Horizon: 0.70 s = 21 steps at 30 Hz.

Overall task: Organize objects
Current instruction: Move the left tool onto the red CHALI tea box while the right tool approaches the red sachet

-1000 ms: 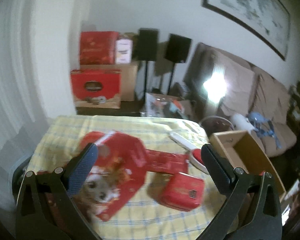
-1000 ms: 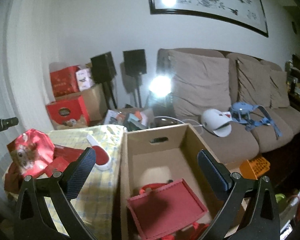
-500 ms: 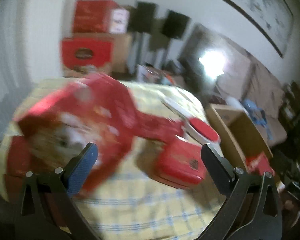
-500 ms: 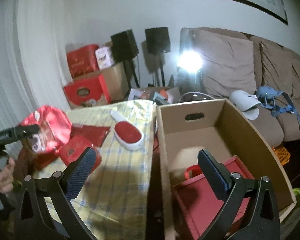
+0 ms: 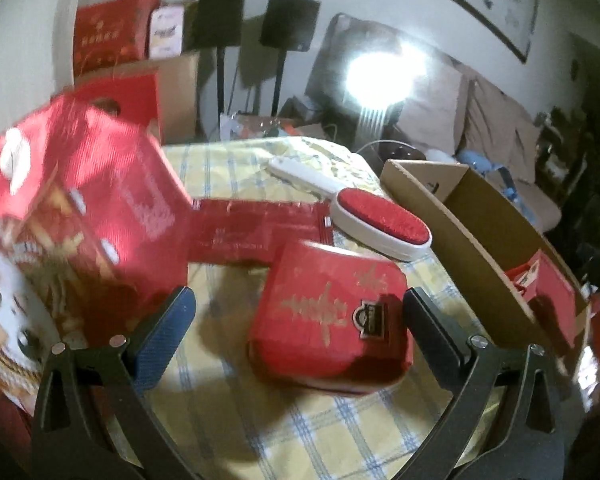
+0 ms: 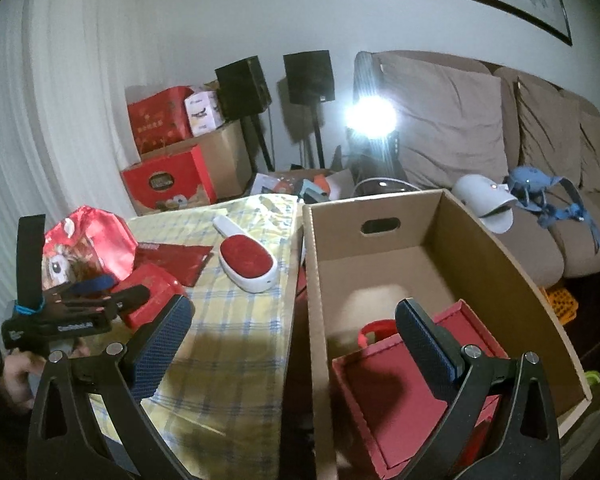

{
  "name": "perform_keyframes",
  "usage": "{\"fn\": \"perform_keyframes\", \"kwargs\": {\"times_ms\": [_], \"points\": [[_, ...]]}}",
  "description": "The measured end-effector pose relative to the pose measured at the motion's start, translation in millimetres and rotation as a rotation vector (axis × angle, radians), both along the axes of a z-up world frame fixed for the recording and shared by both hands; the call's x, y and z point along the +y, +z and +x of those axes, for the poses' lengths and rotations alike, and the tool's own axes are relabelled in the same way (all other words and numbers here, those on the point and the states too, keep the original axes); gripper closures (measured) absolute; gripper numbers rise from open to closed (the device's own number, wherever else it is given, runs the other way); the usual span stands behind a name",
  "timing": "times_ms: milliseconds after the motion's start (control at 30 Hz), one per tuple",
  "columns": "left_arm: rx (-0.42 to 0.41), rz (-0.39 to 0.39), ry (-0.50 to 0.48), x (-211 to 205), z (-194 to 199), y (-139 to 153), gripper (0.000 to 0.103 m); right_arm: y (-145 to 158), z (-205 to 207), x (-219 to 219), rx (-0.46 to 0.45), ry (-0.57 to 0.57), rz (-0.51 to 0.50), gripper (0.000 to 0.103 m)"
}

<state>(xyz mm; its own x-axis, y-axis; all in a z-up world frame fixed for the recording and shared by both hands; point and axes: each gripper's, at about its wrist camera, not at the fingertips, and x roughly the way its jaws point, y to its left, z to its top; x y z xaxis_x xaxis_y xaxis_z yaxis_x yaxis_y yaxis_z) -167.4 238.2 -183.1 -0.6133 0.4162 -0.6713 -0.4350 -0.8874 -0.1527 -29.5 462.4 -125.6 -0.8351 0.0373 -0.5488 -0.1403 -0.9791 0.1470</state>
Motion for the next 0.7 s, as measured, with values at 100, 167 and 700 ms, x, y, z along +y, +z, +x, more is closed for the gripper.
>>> {"fn": "perform_keyframes", "kwargs": {"times_ms": [100,167,700], "points": [[0.009,-0.009,-0.048,6,0,0,0.0,2,0,0,-0.006,-0.004,0.019,0.001],[-0.006,-0.002,-0.078,10,-2,-1,0.0,3,1,0,-0.003,0.0,0.018,0.001],[-0.162,0.036,-0.059,14,-20,-22,0.002,9,4,-12,0.018,0.044,0.016,0.001]]}}
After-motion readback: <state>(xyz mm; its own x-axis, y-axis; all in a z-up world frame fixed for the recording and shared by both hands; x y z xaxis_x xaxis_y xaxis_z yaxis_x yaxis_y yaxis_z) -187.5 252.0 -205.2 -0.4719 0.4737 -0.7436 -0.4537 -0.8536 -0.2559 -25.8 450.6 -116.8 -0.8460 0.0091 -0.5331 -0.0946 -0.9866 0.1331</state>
